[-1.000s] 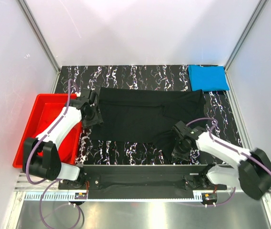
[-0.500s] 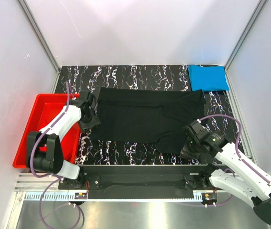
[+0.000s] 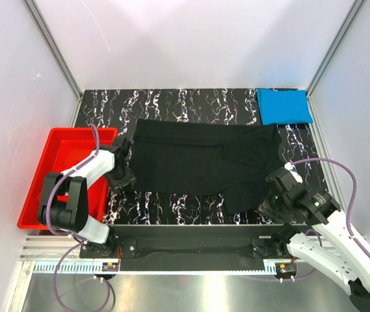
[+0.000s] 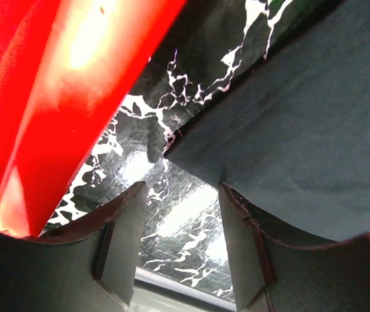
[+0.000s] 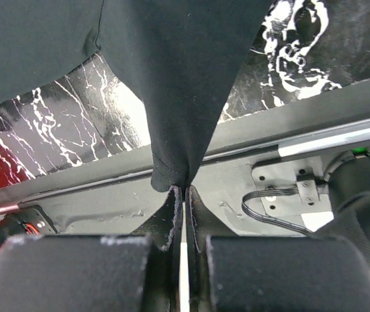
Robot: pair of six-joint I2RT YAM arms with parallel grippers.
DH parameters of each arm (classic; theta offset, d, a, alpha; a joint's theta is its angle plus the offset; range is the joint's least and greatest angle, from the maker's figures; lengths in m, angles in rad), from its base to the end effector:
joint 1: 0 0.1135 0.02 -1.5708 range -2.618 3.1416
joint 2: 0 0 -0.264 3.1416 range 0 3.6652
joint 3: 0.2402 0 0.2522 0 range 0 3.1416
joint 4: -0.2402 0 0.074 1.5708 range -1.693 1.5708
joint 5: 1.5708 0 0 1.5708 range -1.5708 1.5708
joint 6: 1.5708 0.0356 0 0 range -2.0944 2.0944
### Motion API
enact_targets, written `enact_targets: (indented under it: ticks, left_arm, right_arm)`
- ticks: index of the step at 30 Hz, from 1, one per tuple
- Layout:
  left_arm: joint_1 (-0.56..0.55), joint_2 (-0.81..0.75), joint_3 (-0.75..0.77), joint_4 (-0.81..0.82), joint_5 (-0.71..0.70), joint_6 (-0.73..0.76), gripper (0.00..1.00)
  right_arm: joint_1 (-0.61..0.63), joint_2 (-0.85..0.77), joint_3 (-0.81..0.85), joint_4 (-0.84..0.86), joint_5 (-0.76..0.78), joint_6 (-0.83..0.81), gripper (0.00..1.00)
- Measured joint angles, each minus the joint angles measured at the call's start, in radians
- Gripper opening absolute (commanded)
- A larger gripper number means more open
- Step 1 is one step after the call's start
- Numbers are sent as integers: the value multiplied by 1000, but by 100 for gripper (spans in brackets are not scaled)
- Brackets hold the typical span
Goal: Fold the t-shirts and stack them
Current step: Fold the tshirt
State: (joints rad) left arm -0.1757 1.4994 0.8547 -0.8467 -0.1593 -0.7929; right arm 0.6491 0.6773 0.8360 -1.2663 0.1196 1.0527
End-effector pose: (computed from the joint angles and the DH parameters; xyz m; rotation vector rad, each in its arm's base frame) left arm 0.2389 -0.0367 0.1688 -0.9182 2.8490 0.1561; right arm 0.0787 0.0544 0.2791 0.5836 2.6605 0.3754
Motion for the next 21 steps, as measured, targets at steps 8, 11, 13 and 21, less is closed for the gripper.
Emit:
enact_targets:
  ticks: [8,11,13,21]
  left_arm:
    - [-5,15,0,42,-52,-51,45]
    - [-6,27,0,63,-63,-57,35]
    - [-6,50,-2,77,-63,-66,28]
    - [-5,61,5,85,-67,-62,0]
  right_arm:
    - [0,-25,21,-32,18,0,0]
    - [0,-32,22,-40,20,0,0]
    - [0,-40,22,-43,21,0,0]
    - [0,-6,28,-43,27,-6,0]
